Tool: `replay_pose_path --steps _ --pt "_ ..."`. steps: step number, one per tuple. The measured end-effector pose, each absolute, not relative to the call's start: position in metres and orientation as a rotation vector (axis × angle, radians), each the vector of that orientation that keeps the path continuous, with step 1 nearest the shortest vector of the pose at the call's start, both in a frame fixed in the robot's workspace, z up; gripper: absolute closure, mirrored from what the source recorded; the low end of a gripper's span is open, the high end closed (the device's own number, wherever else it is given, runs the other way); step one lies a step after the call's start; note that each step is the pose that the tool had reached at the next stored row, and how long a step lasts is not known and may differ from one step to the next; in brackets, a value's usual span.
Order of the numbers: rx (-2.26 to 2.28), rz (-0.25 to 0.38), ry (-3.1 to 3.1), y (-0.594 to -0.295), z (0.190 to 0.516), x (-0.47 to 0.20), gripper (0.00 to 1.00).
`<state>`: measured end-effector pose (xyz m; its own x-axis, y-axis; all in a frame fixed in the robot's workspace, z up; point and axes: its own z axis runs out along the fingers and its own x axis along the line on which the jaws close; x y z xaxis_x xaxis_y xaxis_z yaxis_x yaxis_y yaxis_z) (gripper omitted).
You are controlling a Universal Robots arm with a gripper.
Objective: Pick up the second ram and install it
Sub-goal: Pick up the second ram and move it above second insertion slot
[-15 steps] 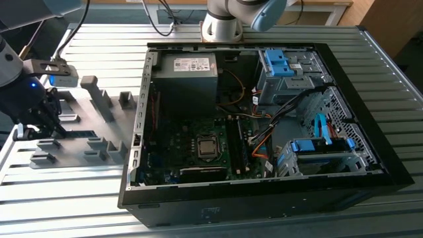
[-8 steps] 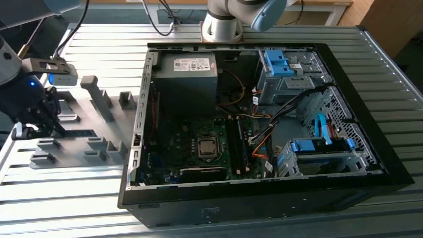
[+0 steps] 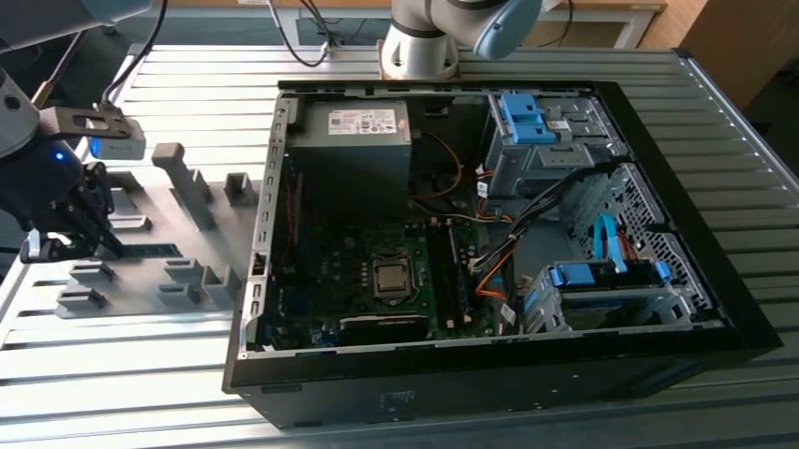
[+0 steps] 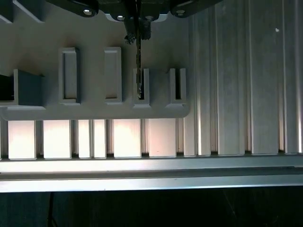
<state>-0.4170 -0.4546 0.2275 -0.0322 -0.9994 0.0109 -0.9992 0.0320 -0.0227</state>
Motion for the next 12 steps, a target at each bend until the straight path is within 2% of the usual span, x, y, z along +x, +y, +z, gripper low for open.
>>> replay_pose_path --steps 12 --pt "-2.18 -0.037 2.251 -0.4546 0.23 -0.417 0.86"
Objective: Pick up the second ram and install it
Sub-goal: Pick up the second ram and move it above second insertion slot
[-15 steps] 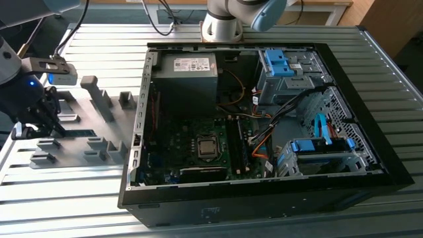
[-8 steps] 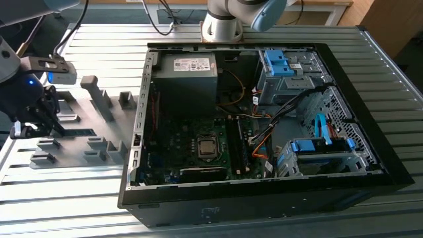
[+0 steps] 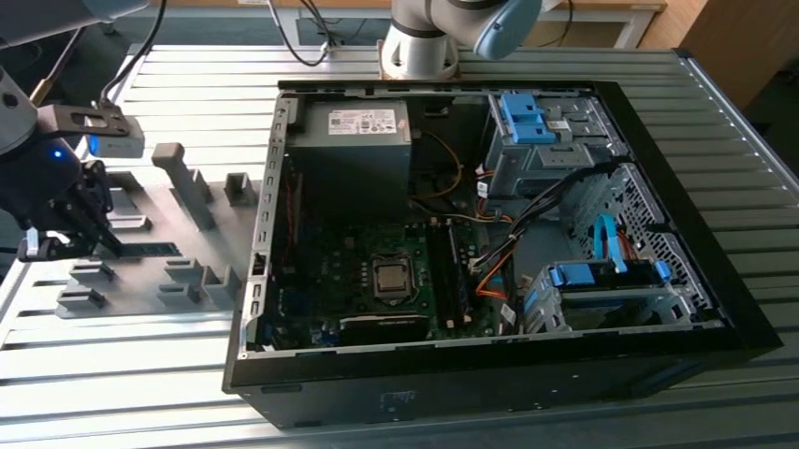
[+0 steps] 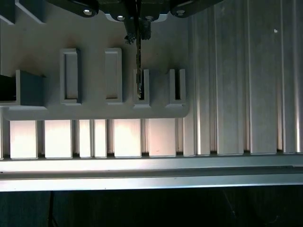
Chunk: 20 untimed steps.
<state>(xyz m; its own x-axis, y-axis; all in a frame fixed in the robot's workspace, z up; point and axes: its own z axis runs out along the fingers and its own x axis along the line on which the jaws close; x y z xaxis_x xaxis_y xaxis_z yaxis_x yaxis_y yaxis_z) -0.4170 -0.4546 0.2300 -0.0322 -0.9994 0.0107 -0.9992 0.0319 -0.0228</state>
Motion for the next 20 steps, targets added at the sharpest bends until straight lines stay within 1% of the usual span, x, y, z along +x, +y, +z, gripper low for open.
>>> replay_pose_path --steps 20 --pt "-2.18 -0.037 2.251 -0.4546 0.235 -0.417 0.86"
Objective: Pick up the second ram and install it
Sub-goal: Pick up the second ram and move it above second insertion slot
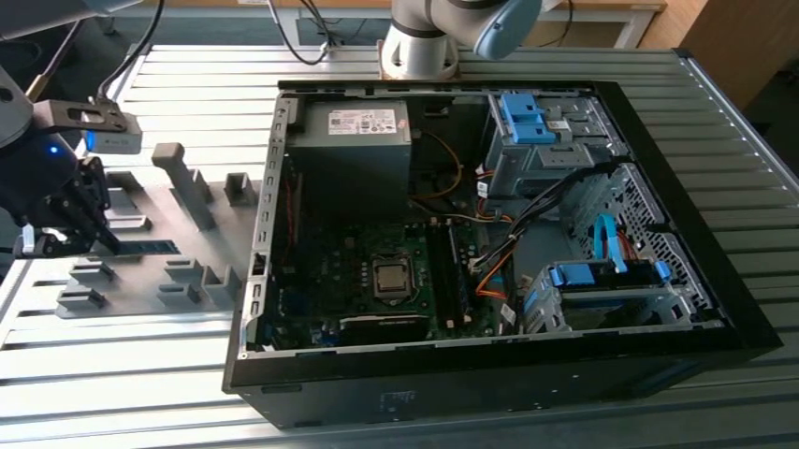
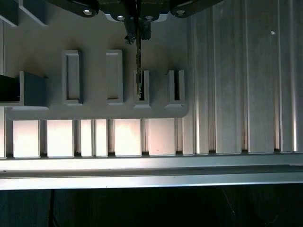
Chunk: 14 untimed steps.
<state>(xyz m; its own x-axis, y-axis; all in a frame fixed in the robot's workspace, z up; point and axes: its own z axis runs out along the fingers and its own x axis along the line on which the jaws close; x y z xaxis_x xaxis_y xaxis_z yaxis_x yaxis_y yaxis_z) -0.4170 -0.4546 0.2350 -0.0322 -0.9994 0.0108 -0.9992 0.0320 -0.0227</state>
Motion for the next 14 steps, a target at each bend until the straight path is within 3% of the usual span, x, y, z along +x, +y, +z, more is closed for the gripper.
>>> replay_pose_path --steps 14 --pt "-2.18 -0.037 2.251 -0.4546 0.2387 -0.417 0.86"
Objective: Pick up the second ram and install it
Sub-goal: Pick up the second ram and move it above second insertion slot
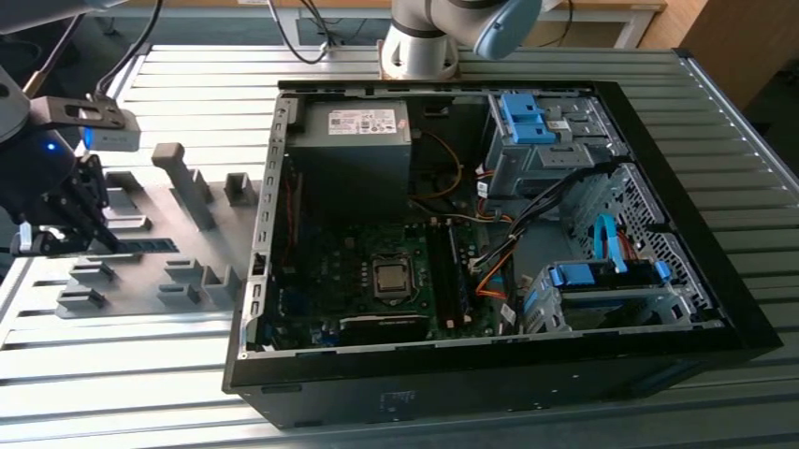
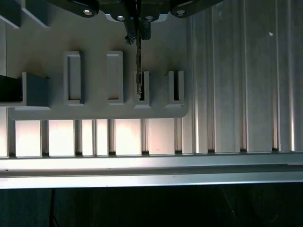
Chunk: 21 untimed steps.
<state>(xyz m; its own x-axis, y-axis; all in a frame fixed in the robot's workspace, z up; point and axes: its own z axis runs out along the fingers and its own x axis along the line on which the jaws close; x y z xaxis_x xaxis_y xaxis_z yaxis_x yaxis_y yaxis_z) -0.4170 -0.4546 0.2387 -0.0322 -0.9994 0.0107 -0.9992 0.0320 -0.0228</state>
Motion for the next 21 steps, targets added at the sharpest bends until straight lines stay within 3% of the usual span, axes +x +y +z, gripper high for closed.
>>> replay_pose_path --steps 21 --pt "-2.18 -0.037 2.251 -0.4546 0.2437 -0.417 0.86"
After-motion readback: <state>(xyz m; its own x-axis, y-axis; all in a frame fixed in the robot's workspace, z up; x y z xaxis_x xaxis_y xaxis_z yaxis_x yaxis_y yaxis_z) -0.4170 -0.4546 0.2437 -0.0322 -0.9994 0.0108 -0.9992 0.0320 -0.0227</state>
